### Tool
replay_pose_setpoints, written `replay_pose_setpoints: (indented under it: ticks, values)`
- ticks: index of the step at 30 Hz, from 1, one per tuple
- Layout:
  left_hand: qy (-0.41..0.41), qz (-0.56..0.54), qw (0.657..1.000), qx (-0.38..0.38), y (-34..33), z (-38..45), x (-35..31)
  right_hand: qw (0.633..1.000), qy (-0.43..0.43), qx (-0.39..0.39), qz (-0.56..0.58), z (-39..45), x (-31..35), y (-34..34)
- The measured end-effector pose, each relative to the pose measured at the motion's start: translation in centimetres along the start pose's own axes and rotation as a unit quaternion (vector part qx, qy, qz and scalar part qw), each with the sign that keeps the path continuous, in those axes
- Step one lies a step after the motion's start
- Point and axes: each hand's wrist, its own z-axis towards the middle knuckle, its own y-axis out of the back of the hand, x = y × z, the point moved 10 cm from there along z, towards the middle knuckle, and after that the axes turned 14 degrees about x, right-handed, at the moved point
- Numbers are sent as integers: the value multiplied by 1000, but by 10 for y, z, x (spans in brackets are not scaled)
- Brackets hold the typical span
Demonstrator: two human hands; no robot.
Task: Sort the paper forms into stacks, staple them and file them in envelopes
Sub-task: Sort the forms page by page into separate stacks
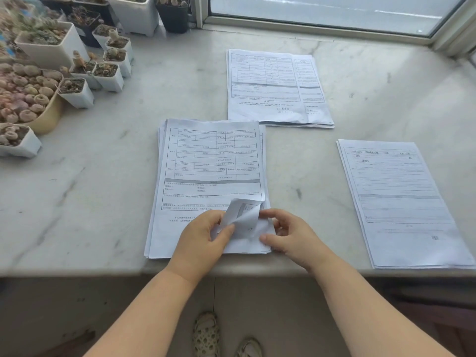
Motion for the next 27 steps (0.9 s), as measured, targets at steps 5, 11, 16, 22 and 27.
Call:
replay_pose_setpoints:
  ticks: [5, 11, 16, 22, 27]
  values:
    - [-12, 8, 999, 28, -7, -1, -2, 999, 2, -48, -5, 3, 3, 5]
    - [-35, 32, 998, 52, -9, -3, -3, 998, -27, -61, -18, 2, 2, 8]
    - [-19, -5, 999, 33, -4, -1, -4, 994, -27, -86, -64, -9, 9, 17]
    - [6, -50, 998, 41, -3, -2, 1, 989, -137, -58, 9, -1, 23, 16]
    - [32, -100, 991, 78, -9, -4, 1, 976, -216, -18, 5, 15, 16, -1]
